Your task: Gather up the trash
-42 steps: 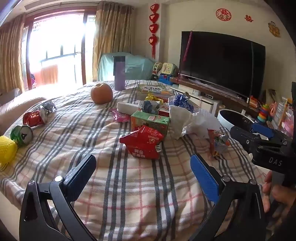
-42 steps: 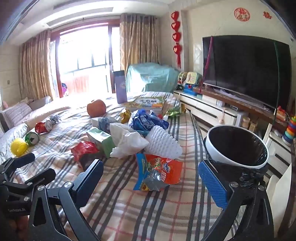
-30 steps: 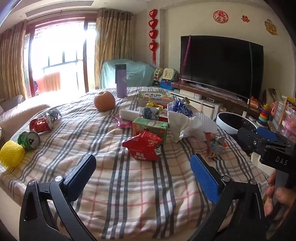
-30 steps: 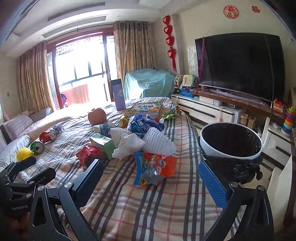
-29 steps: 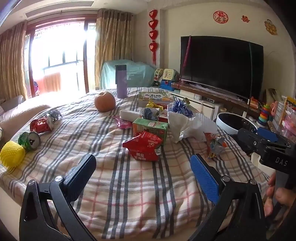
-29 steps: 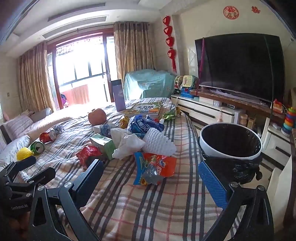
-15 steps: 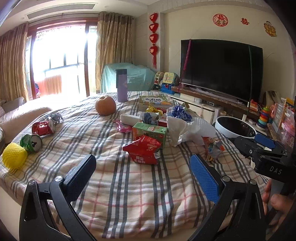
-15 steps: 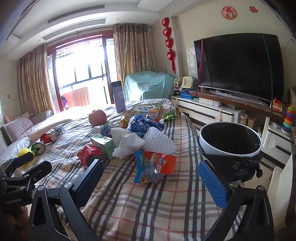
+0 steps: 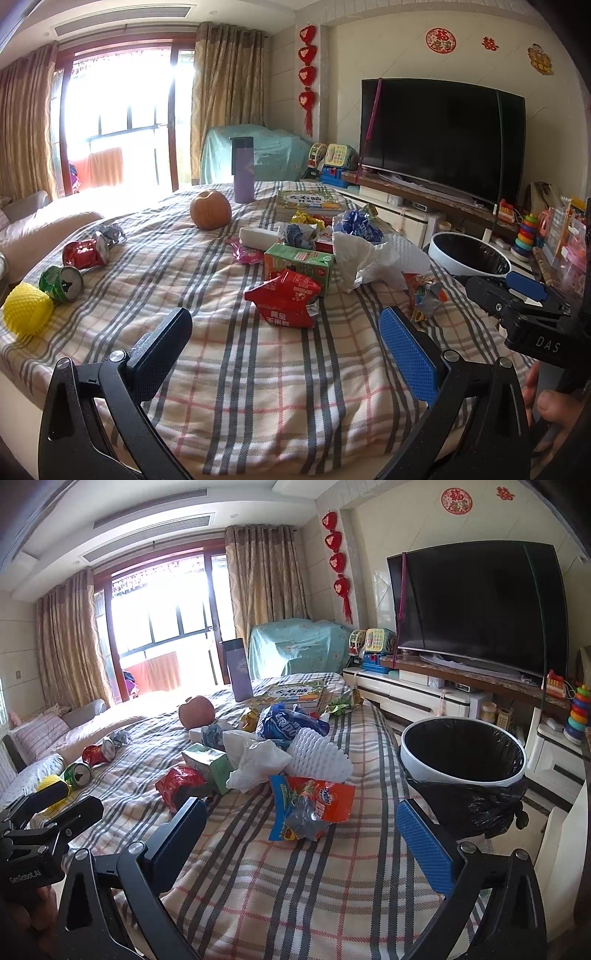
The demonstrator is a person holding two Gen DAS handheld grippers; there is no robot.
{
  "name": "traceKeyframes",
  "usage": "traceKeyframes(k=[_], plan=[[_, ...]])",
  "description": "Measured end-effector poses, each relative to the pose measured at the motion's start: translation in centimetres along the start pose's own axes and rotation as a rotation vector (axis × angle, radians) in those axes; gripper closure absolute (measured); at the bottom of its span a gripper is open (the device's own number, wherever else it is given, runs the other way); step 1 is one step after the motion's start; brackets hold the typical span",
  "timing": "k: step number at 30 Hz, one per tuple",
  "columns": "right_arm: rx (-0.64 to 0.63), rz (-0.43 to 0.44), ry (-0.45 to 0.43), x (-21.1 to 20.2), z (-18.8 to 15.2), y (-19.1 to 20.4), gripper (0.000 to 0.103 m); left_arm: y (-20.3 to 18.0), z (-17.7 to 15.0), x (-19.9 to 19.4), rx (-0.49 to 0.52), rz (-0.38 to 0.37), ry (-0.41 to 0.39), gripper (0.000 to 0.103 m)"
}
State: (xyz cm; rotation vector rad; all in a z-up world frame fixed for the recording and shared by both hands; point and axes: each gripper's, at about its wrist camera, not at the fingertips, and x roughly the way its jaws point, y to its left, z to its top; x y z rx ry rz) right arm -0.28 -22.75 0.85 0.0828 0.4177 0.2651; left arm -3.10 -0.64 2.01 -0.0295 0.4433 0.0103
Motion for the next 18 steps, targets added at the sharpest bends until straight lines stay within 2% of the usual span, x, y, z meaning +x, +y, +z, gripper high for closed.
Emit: traceKeyframes(k=[18], plan=[[0.002,0.004,0.006,-0.05,-0.02,0.03,0.0,-0.42,0.08,0.16,0.004,-0.006,0.005,0.0]])
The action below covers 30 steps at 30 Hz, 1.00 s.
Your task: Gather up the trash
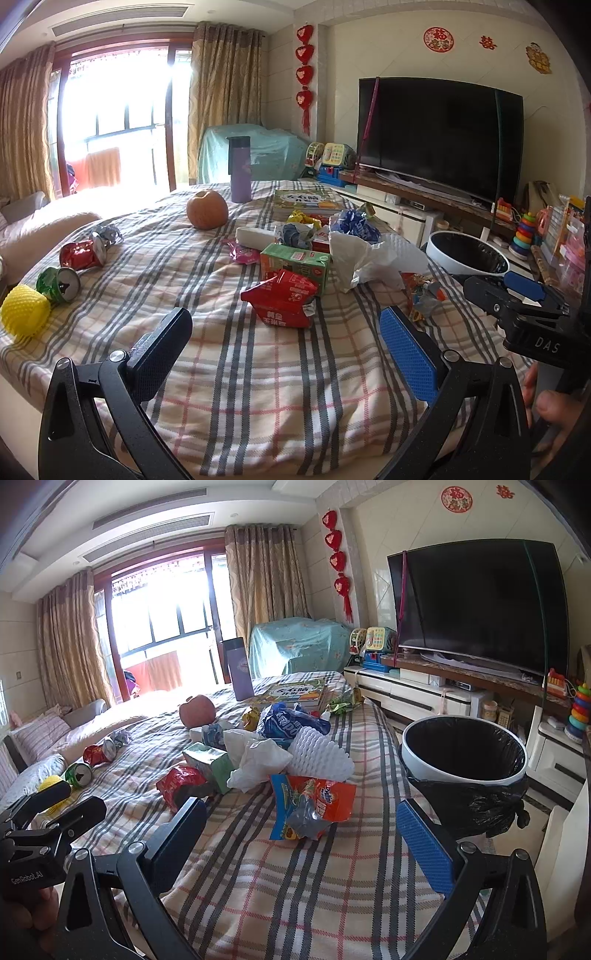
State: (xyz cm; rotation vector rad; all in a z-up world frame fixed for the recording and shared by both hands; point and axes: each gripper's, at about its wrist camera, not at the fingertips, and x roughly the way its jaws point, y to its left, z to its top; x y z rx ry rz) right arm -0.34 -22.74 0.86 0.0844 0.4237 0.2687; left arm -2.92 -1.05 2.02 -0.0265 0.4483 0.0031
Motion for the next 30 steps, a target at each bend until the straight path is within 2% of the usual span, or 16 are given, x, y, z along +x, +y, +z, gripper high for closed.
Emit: traceKeyframes(k=[30], plan=[[0.016,0.014,0.052,1.3,-0.6,-0.4,0.0,0.6,-0.6,1.8,-0.019,-0.032,0.049,0.0]])
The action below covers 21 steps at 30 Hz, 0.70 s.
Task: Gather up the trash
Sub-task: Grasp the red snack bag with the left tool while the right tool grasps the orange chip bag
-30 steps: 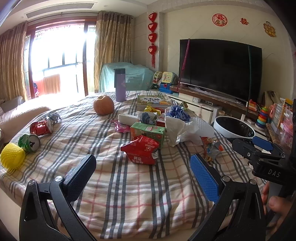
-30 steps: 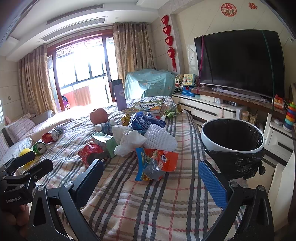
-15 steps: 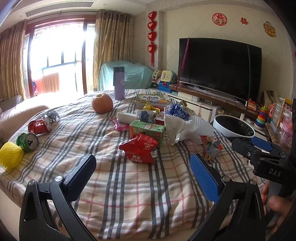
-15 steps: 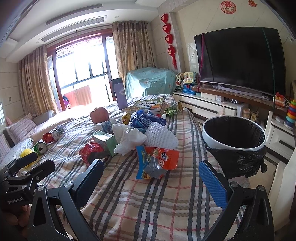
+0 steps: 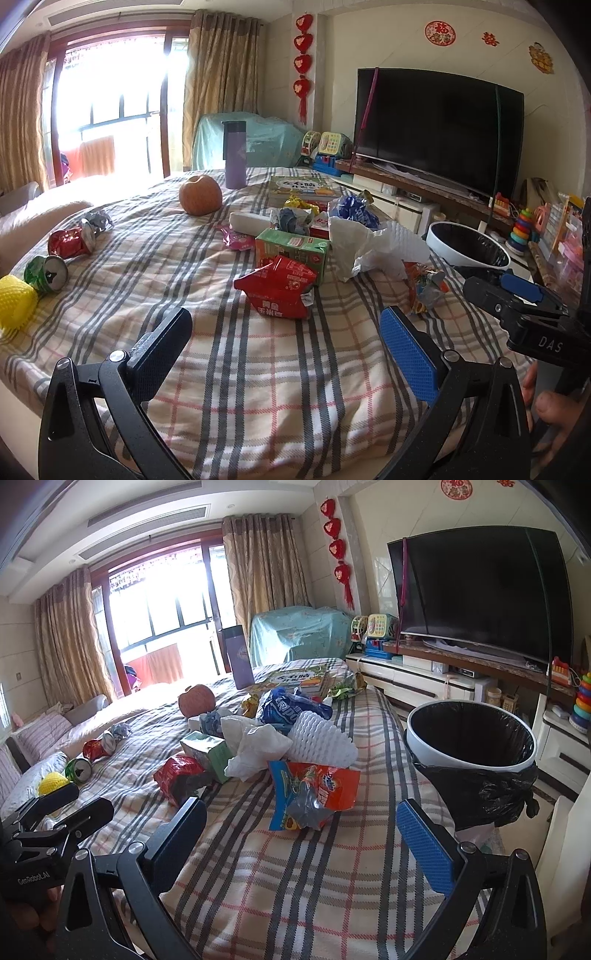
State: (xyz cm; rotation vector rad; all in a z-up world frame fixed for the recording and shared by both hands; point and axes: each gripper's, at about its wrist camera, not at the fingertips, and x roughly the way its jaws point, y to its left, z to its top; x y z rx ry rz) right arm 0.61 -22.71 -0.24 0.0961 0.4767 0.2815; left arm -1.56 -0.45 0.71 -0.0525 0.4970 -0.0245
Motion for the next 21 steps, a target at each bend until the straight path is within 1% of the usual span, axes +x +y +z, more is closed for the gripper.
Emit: traceKeyframes(k=[12,21], plan=[[0.028,-0.008,0.051,1.6,0.1,-1.0,0.0,0.7,0.0,2.2,-0.023,-0.011,0.061,0.0],[0.045,-0.005,0.099,3.2,0.4,-1.7,0.0,1.3,0.5,5.0,-0.035,-0.016,0.126,0.0]])
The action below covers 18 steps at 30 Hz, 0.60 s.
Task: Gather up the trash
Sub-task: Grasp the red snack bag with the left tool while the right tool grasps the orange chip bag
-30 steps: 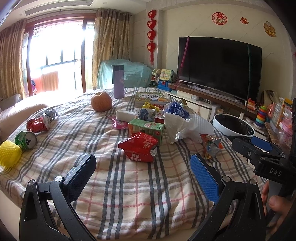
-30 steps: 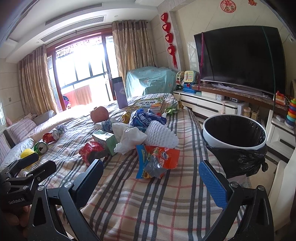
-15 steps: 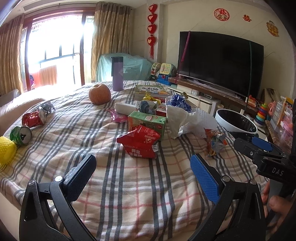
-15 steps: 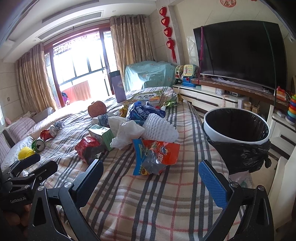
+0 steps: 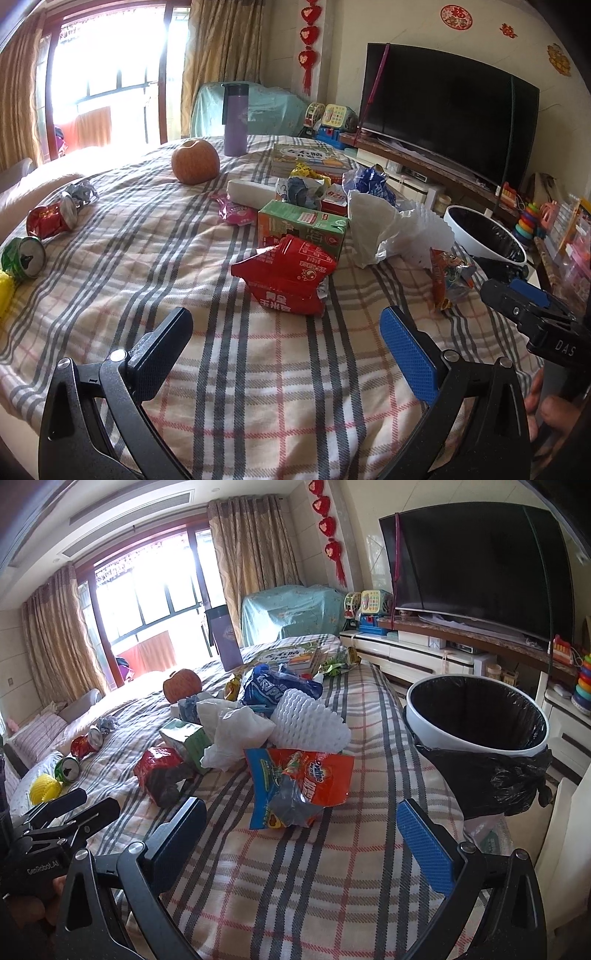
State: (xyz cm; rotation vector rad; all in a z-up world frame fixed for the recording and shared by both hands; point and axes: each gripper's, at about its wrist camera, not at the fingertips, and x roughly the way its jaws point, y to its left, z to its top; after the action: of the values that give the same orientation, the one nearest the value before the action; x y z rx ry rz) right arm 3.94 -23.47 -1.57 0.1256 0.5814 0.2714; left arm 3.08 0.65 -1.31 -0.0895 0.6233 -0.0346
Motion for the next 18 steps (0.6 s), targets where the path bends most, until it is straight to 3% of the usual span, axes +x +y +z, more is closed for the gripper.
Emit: traceKeyframes(k=[7,13,16,18], plan=[[0.016,-0.005,0.052,2.0,0.4,-0.5,0.001,0.4,1.0,2.4,-0.005,0.008,0.043,0.001],[0.037,-0.013,0.092,3.8,0.9,-1.2,0.004,0.7,1.6,4.6,-0.013,0.002,0.094,0.014],[0.054,-0.006,0.117,4.7,1.0,-1.6,0.016,0.5,1.8,5.6,-0.007,-0.005,0.118,0.024],[0.066,0.006,0.133,5.2,1.1,-1.8,0.031,0.4,1.8,6.3,-0.004,-0.015,0.138,0.041]])
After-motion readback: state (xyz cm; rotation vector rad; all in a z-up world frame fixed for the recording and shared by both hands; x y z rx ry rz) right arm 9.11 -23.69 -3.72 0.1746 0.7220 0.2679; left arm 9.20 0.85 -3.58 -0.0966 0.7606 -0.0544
